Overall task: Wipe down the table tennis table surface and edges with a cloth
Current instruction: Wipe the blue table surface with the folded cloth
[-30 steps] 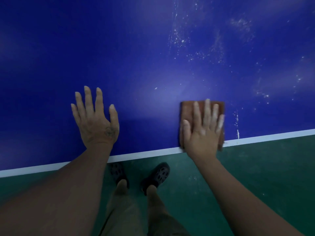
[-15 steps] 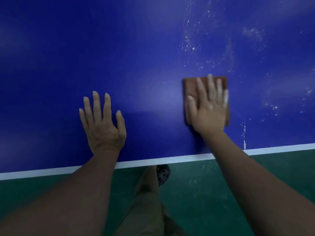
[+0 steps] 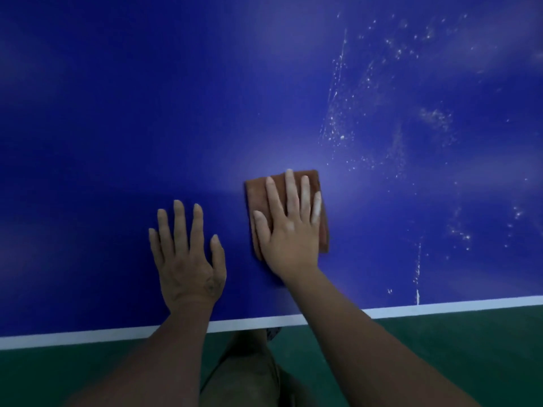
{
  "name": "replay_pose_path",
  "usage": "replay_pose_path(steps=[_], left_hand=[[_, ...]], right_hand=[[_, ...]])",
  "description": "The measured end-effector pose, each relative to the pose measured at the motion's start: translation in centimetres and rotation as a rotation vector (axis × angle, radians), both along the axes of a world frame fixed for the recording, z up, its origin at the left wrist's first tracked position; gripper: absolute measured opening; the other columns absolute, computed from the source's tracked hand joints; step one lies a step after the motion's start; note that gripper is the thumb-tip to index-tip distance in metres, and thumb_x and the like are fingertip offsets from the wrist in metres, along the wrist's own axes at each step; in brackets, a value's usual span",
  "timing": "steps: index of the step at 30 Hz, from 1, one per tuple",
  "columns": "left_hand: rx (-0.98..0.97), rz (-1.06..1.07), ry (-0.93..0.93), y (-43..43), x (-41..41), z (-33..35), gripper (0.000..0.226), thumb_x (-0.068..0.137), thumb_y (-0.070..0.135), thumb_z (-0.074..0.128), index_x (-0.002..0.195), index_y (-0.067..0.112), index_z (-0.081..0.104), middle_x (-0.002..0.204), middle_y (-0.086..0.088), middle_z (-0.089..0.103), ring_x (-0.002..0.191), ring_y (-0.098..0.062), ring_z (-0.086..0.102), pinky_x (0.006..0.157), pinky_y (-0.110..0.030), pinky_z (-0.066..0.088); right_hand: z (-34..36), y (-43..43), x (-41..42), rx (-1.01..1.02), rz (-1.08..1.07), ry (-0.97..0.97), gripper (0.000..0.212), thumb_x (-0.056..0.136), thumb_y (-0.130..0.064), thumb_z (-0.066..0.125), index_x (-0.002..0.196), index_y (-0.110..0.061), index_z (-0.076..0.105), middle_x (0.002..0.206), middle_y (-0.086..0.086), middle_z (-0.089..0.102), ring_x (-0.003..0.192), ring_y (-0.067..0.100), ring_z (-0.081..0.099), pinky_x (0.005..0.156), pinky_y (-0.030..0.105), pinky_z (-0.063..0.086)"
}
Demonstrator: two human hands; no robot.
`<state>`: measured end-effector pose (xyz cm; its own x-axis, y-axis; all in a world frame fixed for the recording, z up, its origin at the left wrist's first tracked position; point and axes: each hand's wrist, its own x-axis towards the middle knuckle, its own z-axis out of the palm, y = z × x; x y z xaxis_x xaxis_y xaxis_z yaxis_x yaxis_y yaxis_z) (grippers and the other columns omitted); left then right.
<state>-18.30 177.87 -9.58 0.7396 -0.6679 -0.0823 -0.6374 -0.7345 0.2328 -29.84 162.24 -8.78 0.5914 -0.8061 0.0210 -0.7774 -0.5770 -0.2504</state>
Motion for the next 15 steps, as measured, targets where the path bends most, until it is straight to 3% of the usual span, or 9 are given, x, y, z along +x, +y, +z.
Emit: replay_pose_path(steps=[4, 7, 11, 15], left_hand=[[0.014, -0.001, 0.007, 0.0, 0.0, -0.1, 0.070, 0.111, 0.046, 0.034, 0.175, 0.022, 0.019, 0.184, -0.005, 0.001, 0.170, -0.031, -0.004, 0.137, -0.059, 0.006], [0.016, 0.000, 0.010, 0.1, 0.0, -0.1, 0.070, 0.111, 0.045, 0.034, 0.175, 0.022, 0.018, 0.184, -0.005, 0.001, 0.170, -0.032, -0.003, 0.136, -0.060, 0.006], [0.004, -0.007, 0.019, 0.1, 0.0, 0.0, 0.069, 0.111, 0.045, 0.033, 0.175, 0.021, 0.019, 0.184, -0.006, 0.002, 0.170, -0.033, -0.002, 0.136, -0.061, 0.007], [0.012, 0.000, 0.037, 0.1, 0.0, 0.1, 0.069, 0.112, 0.046, 0.031, 0.175, 0.022, 0.018, 0.184, -0.004, 0.001, 0.170, -0.032, -0.003, 0.136, -0.060, 0.006]], right_hand=[[-0.2, -5.6, -0.8, -0.023, 0.119, -0.019, 0.061, 0.110, -0.052, 0.047, 0.166, -0.030, 0.039, 0.177, 0.003, 0.025, 0.166, 0.031, 0.015, 0.133, 0.059, 0.012], [0.3, -10.3, -5.3, -0.024, -0.075, 0.057, 0.061, 0.110, -0.051, 0.046, 0.167, -0.030, 0.037, 0.178, 0.003, 0.022, 0.166, 0.032, 0.015, 0.133, 0.058, 0.010], [1.1, -13.4, -11.0, 0.075, -0.401, 0.164, 0.069, 0.110, -0.057, 0.027, 0.171, -0.027, 0.024, 0.181, 0.005, 0.009, 0.167, 0.032, 0.004, 0.133, 0.059, 0.004], [0.9, -11.4, -10.0, 0.010, -0.418, 0.195, 0.065, 0.113, -0.049, 0.031, 0.171, -0.020, 0.025, 0.180, 0.013, 0.011, 0.166, 0.036, 0.008, 0.132, 0.062, 0.007]])
